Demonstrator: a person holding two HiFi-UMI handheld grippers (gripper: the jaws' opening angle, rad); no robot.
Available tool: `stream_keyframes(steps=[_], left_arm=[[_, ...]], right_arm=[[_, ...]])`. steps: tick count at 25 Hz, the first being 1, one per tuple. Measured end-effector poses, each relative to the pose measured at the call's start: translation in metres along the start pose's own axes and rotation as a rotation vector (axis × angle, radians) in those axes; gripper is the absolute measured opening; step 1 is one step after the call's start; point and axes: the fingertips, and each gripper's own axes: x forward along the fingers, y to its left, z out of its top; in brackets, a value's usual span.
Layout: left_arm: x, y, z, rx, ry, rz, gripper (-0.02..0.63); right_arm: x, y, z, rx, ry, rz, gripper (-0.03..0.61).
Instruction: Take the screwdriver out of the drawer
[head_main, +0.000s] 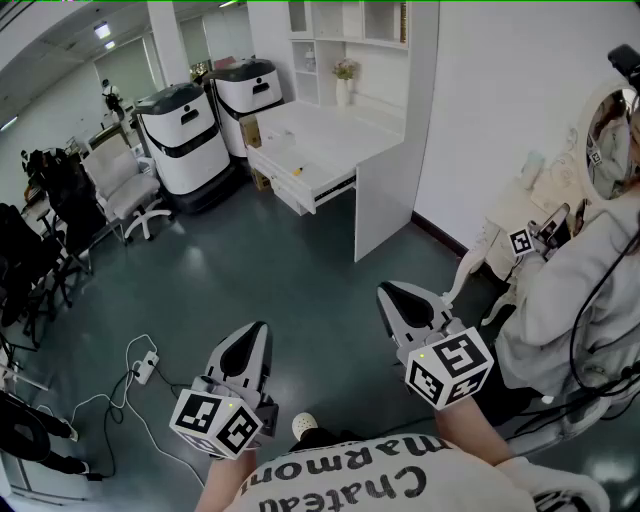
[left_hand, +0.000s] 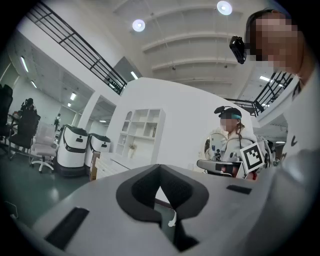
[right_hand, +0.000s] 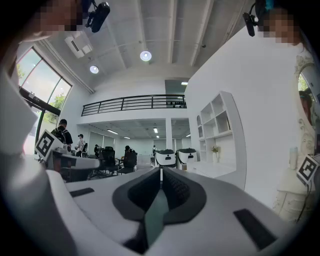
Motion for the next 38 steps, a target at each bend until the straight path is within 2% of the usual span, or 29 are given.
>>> stream_keyframes(steps=[5, 12, 18, 26, 31, 38], left_arm=[[0.019, 0.005, 0.001, 0.005, 0.005, 0.003, 0.023], [0.013, 0.012, -0.004, 0.01, 0.007, -0.008, 0.023], [0.034, 0.037, -0.016, -0.003, 0.02, -0.021, 0.023], [0.094, 0.116, 0.0, -0.035, 0.029, -0.071, 0.023], [0.138, 0.174, 0.025, -0.025, 0.041, -0.126, 0.023], [0.185, 0.252, 0.043, -0.032, 0.053, -0.191, 0.023]], right_arm=[[0.014, -0.014, -0.001, 0.006, 0.006, 0.004, 0.035], [0.017, -0.006, -0.009, 0.0, 0.017, -0.007, 0.035], [0.044, -0.015, -0.021, 0.034, 0.016, -0.01, 0.035], [0.13, -0.031, -0.026, 0.041, 0.068, -0.09, 0.036], [0.194, -0.039, -0.017, 0.092, 0.057, -0.152, 0.036], [0.275, -0.038, -0.013, 0.1, 0.051, -0.213, 0.037]])
